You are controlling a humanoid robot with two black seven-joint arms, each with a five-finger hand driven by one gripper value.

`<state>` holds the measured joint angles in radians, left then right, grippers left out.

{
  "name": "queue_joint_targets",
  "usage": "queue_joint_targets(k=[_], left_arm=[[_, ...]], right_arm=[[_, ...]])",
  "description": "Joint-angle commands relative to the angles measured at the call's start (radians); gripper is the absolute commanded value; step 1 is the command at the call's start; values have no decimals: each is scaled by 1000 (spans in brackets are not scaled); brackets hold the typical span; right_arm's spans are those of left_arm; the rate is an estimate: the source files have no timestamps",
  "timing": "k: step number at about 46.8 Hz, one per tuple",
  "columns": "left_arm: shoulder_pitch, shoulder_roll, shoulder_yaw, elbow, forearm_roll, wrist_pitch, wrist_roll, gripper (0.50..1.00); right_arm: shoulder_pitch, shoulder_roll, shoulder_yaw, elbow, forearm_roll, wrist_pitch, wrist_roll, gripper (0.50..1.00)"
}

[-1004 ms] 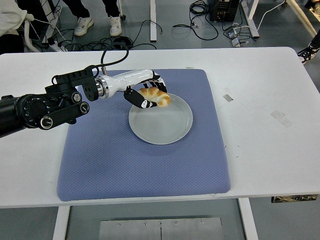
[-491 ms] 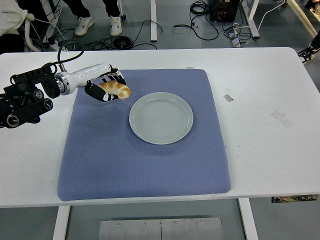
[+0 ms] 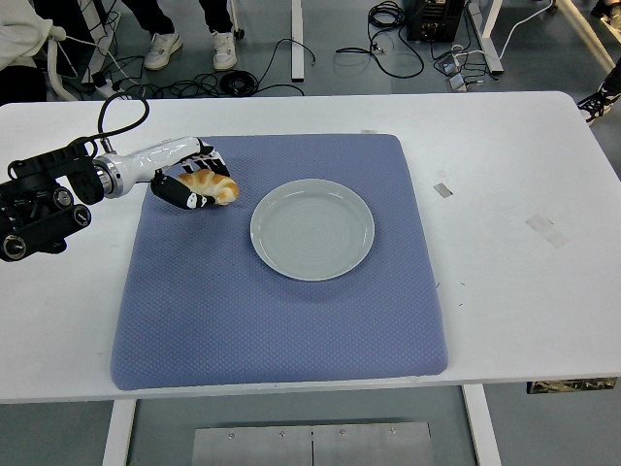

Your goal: Place the bread on the table

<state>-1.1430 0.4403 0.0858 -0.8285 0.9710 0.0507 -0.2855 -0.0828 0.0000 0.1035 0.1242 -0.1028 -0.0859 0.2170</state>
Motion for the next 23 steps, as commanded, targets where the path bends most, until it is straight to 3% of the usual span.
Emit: queue_joint_targets(k=[1, 2, 5, 10, 23], left_arm=[[-1, 0, -3, 0, -2, 0, 0, 500], [-1, 0, -3, 0, -2, 0, 0, 500], [-3, 2, -4, 2, -6, 1, 2, 581], [-3, 2, -4, 2, -15, 1, 2, 623], [-12, 5, -11, 3, -107, 5, 3, 823]], right_arm=[[0, 0, -1, 0, 0, 0, 1, 1000], [0, 0, -1, 0, 0, 0, -1, 1000], [0, 0, 1, 0, 0, 0, -1, 1000], [0, 0, -1, 0, 0, 0, 1, 1000], [0, 0, -1, 0, 0, 0, -1, 1000]])
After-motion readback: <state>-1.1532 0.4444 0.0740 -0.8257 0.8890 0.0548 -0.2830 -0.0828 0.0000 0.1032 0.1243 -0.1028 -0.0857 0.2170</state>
